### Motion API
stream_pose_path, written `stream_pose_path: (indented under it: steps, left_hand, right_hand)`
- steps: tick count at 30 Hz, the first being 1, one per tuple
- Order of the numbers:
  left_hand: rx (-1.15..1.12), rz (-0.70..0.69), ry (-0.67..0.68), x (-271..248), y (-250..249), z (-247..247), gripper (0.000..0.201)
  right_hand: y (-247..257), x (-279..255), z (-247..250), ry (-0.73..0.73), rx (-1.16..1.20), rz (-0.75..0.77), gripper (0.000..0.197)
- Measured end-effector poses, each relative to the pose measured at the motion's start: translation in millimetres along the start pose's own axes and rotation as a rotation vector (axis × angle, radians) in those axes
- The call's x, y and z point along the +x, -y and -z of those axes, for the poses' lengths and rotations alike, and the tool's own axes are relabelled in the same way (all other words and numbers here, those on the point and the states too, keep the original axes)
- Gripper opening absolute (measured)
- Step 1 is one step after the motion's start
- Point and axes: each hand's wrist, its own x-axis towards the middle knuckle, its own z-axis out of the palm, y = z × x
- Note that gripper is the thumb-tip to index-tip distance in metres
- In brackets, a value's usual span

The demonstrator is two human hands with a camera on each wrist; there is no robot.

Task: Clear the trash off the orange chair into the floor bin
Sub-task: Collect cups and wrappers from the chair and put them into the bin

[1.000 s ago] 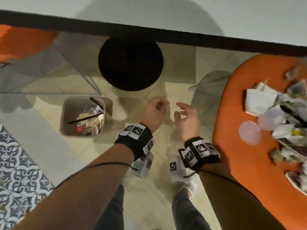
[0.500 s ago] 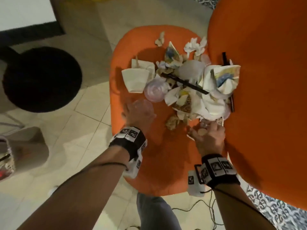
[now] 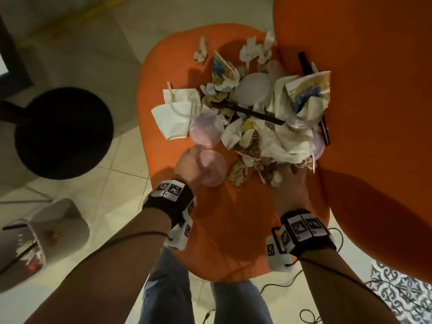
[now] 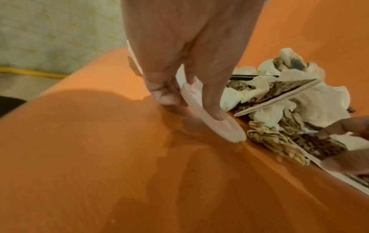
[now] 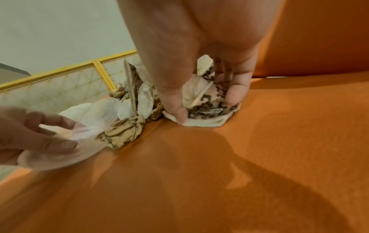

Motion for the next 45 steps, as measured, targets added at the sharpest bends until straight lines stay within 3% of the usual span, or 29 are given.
stream_pose_path:
  steps: [3, 7, 10, 14, 16, 18, 24, 28, 32, 38, 42, 45]
  left_hand:
    - [-0.049, -0.116, -0.023, -0.5, -3.2, 16.3, 0.054]
    - [-0.226, -0.101, -0.289, 2.9, -13.1, 52.5, 0.035]
    - [-0.267, 0.041, -0.439, 22.9, -16.8, 77.6, 0.027]
    - [-0.278, 0.234, -0.482, 62.3, -7.7, 83.7, 0.054]
    - [-0.229, 0.250, -0.443, 73.8, -5.5, 76.1, 0.067]
    - [-0.206, 0.216, -0.400, 81.4, -5.8, 67.5, 0.074]
    - [-0.213, 0.158, -0.340, 80.3, -13.7, 51.6, 0.060]
    - [-0.238, 0.123, -0.306, 64.2, -15.9, 40.1, 0.057]
    - [-0.409, 0.037, -0.319, 46.8, -15.3, 34.1, 0.042]
    - [-0.610, -0.032, -0.346, 16.9, -32.8, 30.8, 0.072]
    - [-0.701, -0.035, -0.080, 2.9, -61.6, 10.3, 0.073]
    - [-0.518, -0.138, 0.103, -3.3, -83.0, -15.2, 0.082]
  right_hand:
    - [8.4, -2.3, -2.7, -0.015, 0.053, -0.024, 0.052]
    - [21.0, -14.1, -13.1, -0.104, 0.234, -0.055, 0.056]
    - [34.3, -23.5, -23.4, -0.116, 0.389, -0.085, 0.056]
    - [59.8, -27.6, -37.4, -0.052, 0.440, -0.130, 0.072]
    - [72.2, -24.2, -41.6, 0.048, 0.345, -0.196, 0.091]
    - [79.0, -18.5, -44.5, 0.094, 0.204, -0.214, 0.097]
    - [64.8, -7.6, -43.6, 0.093, 0.073, -0.172, 0.077]
    - [42.6, -8.1, -28.2, 0.045, 0.162, -0.186, 0.066]
    - [16.8, -14.4, -6.9, -0.013, 0.260, -0.200, 0.045]
    - [-7.0, -10.4, 27.9, -0.285, 0.470, -0.102, 0.037]
    - [-13.8, 11.1, 24.5, -0.404, 0.380, -0.008, 0.037]
    - [-17.4, 23.1, 15.4, -0.381, 0.356, -0.002, 0.040]
